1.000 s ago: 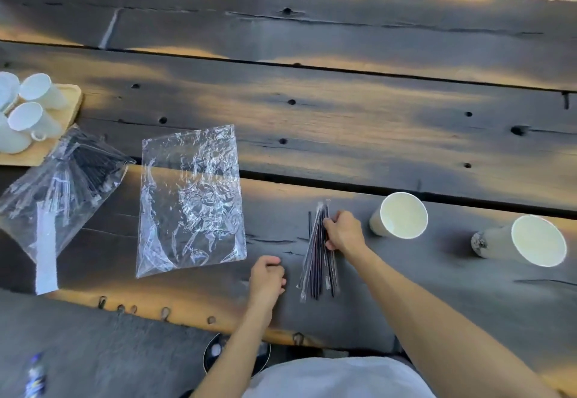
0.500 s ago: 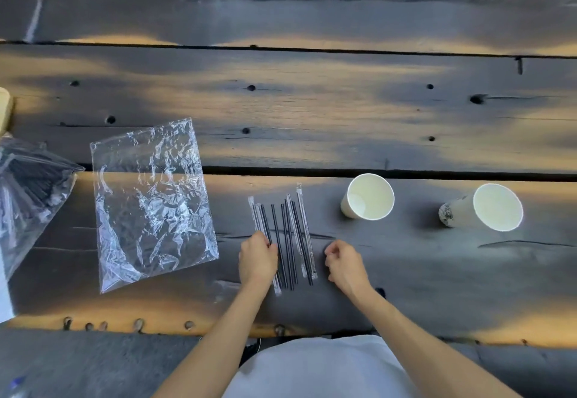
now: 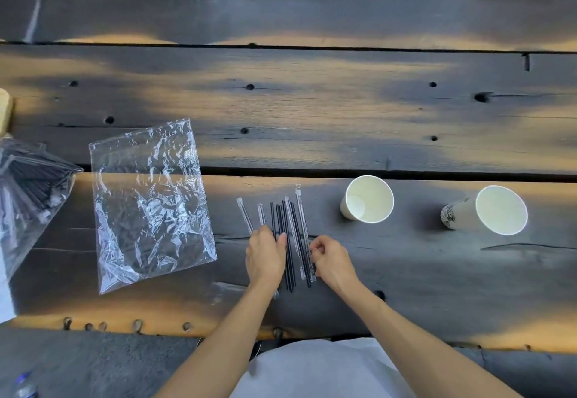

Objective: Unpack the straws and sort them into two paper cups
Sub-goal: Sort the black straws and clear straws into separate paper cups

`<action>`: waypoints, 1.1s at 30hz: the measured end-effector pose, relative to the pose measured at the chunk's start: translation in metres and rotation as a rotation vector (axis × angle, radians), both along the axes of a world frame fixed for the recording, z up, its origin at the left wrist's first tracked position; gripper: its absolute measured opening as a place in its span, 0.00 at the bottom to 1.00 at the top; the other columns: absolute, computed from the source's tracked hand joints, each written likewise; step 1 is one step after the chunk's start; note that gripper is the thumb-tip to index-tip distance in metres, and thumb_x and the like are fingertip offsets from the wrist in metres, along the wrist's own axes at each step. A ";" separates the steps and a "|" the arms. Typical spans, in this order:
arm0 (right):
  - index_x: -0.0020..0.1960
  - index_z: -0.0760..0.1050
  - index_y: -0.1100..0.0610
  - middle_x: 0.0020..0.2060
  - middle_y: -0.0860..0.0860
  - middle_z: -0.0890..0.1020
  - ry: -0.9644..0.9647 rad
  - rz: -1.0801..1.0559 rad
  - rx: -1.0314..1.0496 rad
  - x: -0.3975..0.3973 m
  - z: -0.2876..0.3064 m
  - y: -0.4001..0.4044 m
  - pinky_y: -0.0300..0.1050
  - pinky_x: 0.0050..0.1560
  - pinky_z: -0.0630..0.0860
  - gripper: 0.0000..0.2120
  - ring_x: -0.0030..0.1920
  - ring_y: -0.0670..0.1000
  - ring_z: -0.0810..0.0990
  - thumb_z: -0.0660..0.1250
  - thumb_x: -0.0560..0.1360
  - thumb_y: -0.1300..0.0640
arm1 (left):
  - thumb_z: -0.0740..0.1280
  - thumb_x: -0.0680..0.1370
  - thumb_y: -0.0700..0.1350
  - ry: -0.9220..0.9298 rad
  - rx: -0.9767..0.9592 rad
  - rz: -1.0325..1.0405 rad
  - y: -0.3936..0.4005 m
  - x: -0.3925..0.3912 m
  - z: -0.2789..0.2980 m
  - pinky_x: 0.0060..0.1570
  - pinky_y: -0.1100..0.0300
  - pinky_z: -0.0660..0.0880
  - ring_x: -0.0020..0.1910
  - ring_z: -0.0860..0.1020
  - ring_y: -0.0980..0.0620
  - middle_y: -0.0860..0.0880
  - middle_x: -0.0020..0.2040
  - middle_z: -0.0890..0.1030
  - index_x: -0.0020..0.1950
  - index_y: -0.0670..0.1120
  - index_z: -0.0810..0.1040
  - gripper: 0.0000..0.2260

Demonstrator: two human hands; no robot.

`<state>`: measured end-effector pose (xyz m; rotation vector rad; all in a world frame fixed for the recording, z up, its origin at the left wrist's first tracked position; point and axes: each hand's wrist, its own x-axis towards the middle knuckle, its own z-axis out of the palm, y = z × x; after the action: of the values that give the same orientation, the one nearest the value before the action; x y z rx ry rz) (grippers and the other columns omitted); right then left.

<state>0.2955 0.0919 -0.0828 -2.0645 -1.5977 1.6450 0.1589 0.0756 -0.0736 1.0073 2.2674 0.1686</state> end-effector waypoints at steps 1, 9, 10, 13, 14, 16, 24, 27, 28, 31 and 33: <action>0.43 0.74 0.53 0.33 0.50 0.79 -0.003 0.015 0.005 -0.001 -0.001 0.002 0.53 0.37 0.81 0.09 0.32 0.53 0.78 0.57 0.76 0.62 | 0.67 0.79 0.53 -0.017 -0.024 0.005 0.001 0.001 0.000 0.44 0.52 0.71 0.52 0.78 0.41 0.45 0.53 0.78 0.53 0.42 0.74 0.14; 0.45 0.75 0.56 0.39 0.54 0.81 -0.071 0.138 0.041 -0.019 -0.003 0.015 0.47 0.38 0.74 0.06 0.41 0.56 0.79 0.59 0.77 0.60 | 0.69 0.78 0.50 -0.008 -0.109 -0.033 0.009 0.002 -0.003 0.48 0.48 0.76 0.53 0.79 0.39 0.41 0.53 0.79 0.52 0.41 0.75 0.12; 0.46 0.74 0.56 0.41 0.55 0.81 -0.101 0.168 0.052 -0.022 -0.003 0.016 0.48 0.39 0.75 0.05 0.43 0.57 0.79 0.59 0.77 0.59 | 0.68 0.78 0.49 -0.009 -0.124 -0.044 0.011 0.001 -0.002 0.47 0.49 0.75 0.53 0.79 0.38 0.41 0.52 0.79 0.51 0.41 0.75 0.11; 0.50 0.72 0.59 0.48 0.58 0.80 -0.205 0.271 0.089 -0.026 -0.003 0.019 0.50 0.43 0.73 0.06 0.49 0.61 0.78 0.60 0.78 0.56 | 0.67 0.77 0.46 -0.017 -0.168 -0.091 0.015 -0.002 -0.004 0.43 0.50 0.75 0.49 0.79 0.38 0.41 0.50 0.80 0.44 0.42 0.74 0.08; 0.50 0.71 0.59 0.50 0.59 0.80 -0.238 0.297 0.099 -0.028 -0.003 0.020 0.50 0.44 0.72 0.06 0.51 0.62 0.78 0.61 0.79 0.56 | 0.67 0.77 0.45 -0.019 -0.176 -0.104 0.016 -0.003 -0.004 0.42 0.51 0.74 0.48 0.79 0.38 0.41 0.49 0.80 0.43 0.42 0.73 0.07; 0.49 0.70 0.60 0.52 0.60 0.79 -0.293 0.329 0.108 -0.031 -0.001 0.022 0.50 0.45 0.70 0.07 0.53 0.63 0.77 0.61 0.79 0.56 | 0.66 0.76 0.44 -0.032 -0.179 -0.129 0.017 -0.004 -0.005 0.41 0.51 0.74 0.47 0.79 0.39 0.41 0.49 0.79 0.42 0.43 0.72 0.07; 0.55 0.74 0.64 0.55 0.61 0.80 -0.416 0.420 0.094 -0.046 0.003 0.030 0.51 0.46 0.73 0.09 0.55 0.63 0.79 0.64 0.77 0.62 | 0.65 0.73 0.38 -0.040 -0.242 -0.253 0.019 -0.006 -0.002 0.43 0.50 0.75 0.52 0.79 0.36 0.37 0.52 0.80 0.47 0.38 0.77 0.05; 0.44 0.71 0.61 0.49 0.60 0.80 -0.345 0.340 0.049 -0.044 0.007 0.034 0.50 0.43 0.72 0.04 0.50 0.63 0.79 0.64 0.74 0.61 | 0.65 0.76 0.39 -0.032 -0.244 -0.268 0.020 -0.006 -0.002 0.44 0.50 0.74 0.54 0.79 0.35 0.37 0.54 0.79 0.50 0.38 0.77 0.06; 0.41 0.69 0.60 0.46 0.59 0.79 -0.324 0.305 0.034 -0.042 0.008 0.034 0.49 0.41 0.72 0.06 0.47 0.62 0.79 0.64 0.73 0.60 | 0.64 0.77 0.39 -0.030 -0.230 -0.268 0.020 -0.005 -0.002 0.45 0.49 0.75 0.54 0.78 0.35 0.37 0.54 0.79 0.50 0.38 0.76 0.06; 0.33 0.65 0.59 0.38 0.57 0.75 -0.249 0.205 -0.012 -0.035 0.007 0.033 0.46 0.34 0.69 0.10 0.38 0.59 0.74 0.63 0.70 0.58 | 0.63 0.78 0.37 -0.012 -0.175 -0.258 0.015 -0.002 -0.002 0.45 0.48 0.76 0.53 0.78 0.37 0.38 0.53 0.78 0.52 0.38 0.75 0.05; 0.32 0.64 0.58 0.36 0.56 0.74 -0.195 0.148 -0.038 -0.032 0.006 0.032 0.44 0.30 0.65 0.11 0.36 0.57 0.70 0.63 0.68 0.56 | 0.64 0.79 0.38 -0.002 -0.143 -0.237 0.013 0.000 0.000 0.43 0.50 0.73 0.53 0.78 0.38 0.39 0.52 0.78 0.54 0.38 0.74 0.05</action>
<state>0.2631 0.1243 -0.0770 -2.2364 -1.8329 1.5697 0.1594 0.0885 -0.0733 1.1858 2.1041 -0.0922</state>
